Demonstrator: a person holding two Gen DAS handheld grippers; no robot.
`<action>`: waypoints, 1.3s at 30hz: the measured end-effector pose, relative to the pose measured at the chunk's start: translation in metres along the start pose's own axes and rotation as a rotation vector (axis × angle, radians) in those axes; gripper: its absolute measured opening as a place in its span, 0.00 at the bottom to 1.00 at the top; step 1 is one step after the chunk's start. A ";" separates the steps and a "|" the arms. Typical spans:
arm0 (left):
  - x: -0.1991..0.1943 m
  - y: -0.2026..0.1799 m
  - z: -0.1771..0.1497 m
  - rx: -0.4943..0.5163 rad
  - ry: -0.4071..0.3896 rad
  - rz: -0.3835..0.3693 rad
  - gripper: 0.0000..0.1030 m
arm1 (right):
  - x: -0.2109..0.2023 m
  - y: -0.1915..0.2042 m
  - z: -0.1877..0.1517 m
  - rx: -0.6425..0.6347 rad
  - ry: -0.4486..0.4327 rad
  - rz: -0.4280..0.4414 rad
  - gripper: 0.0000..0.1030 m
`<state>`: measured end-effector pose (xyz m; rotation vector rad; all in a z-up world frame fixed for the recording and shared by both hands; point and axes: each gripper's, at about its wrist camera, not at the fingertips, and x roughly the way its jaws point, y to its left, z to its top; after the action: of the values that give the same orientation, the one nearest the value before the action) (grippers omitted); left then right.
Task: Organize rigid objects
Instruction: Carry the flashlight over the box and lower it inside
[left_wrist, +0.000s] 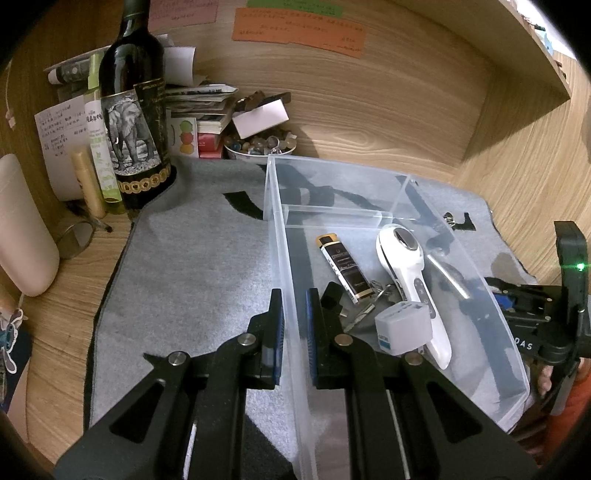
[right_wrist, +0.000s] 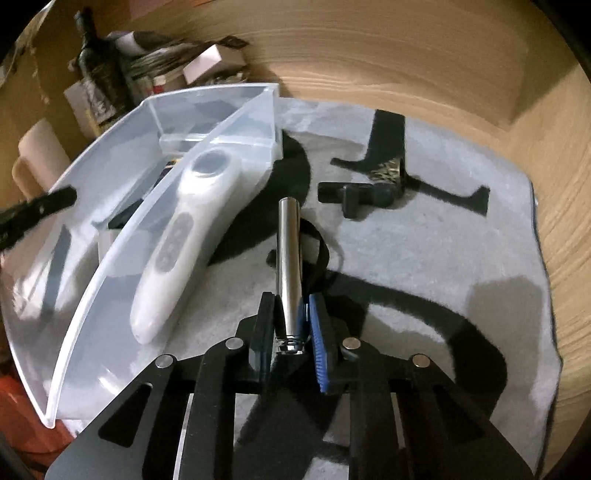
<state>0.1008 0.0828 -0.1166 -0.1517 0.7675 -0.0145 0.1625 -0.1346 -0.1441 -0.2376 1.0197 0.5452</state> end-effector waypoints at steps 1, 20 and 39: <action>0.000 0.000 0.000 0.000 0.000 -0.001 0.10 | 0.003 0.001 0.002 -0.001 0.009 -0.008 0.17; 0.000 0.000 0.000 -0.002 -0.002 -0.005 0.10 | -0.011 0.008 0.014 -0.030 -0.075 -0.037 0.15; 0.001 0.000 0.000 -0.002 -0.005 -0.013 0.10 | 0.015 0.016 0.012 -0.075 0.026 -0.070 0.41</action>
<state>0.1017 0.0824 -0.1168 -0.1584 0.7614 -0.0258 0.1686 -0.1109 -0.1498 -0.3468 1.0130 0.5184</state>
